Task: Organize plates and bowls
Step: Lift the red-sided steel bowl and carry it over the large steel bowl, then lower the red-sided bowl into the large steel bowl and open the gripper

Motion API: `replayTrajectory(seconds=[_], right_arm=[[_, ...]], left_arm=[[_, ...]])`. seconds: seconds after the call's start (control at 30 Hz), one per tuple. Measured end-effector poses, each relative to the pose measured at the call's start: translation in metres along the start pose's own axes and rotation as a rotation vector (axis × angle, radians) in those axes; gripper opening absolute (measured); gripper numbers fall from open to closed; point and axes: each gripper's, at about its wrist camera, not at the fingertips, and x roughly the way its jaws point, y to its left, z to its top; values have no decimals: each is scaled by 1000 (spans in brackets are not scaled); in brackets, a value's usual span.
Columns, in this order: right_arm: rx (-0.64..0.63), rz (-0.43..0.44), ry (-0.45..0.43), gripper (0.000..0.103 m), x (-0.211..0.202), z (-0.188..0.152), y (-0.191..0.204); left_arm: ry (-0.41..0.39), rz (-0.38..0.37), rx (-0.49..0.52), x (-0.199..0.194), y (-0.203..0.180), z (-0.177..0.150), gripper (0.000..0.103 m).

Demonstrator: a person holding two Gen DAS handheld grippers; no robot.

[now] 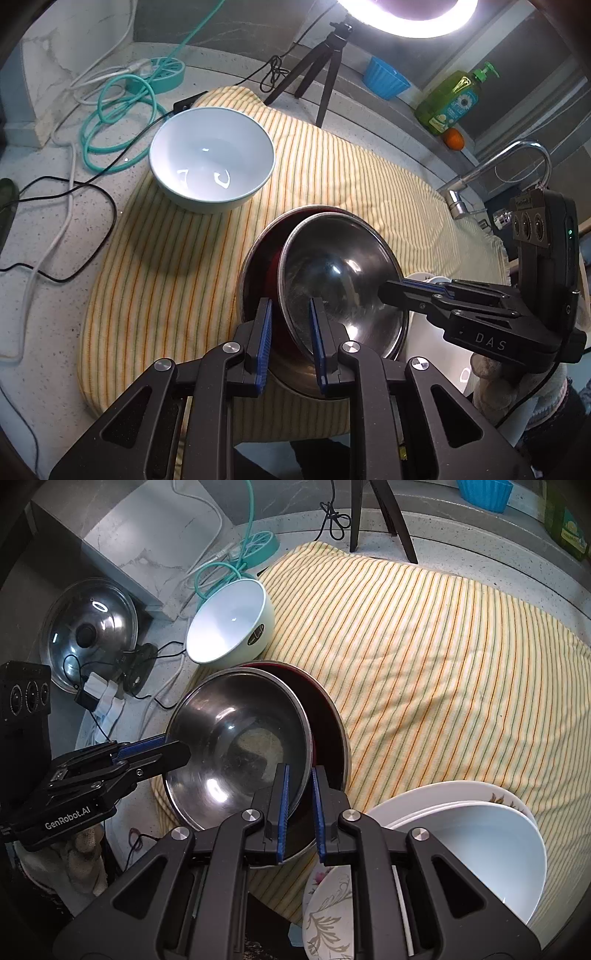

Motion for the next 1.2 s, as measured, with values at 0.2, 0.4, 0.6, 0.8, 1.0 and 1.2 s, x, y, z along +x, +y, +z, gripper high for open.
replayTrajectory(seconds=[0.2,0.4,0.6,0.8,1.0,1.2], right_arm=[[-4,-18,13,12,5,0,0],[-7,-28,13,13,6,0,1],[6,-21,16,15,6,3,-1],[7,-14,7,16,3,4,-2],[8,5,-14,34,-6,6,0],[17,45,-54,59,-21,10,2]], left_arm=[[10,7,4,5,1,-1,18],[22,8,3,7,1,-2,18],[16,9,-6,7,2,0,18],[5,6,-8,4,3,0,18],[-9,-5,-5,-3,1,3,20],[-39,-15,-23,-15,5,6,46]])
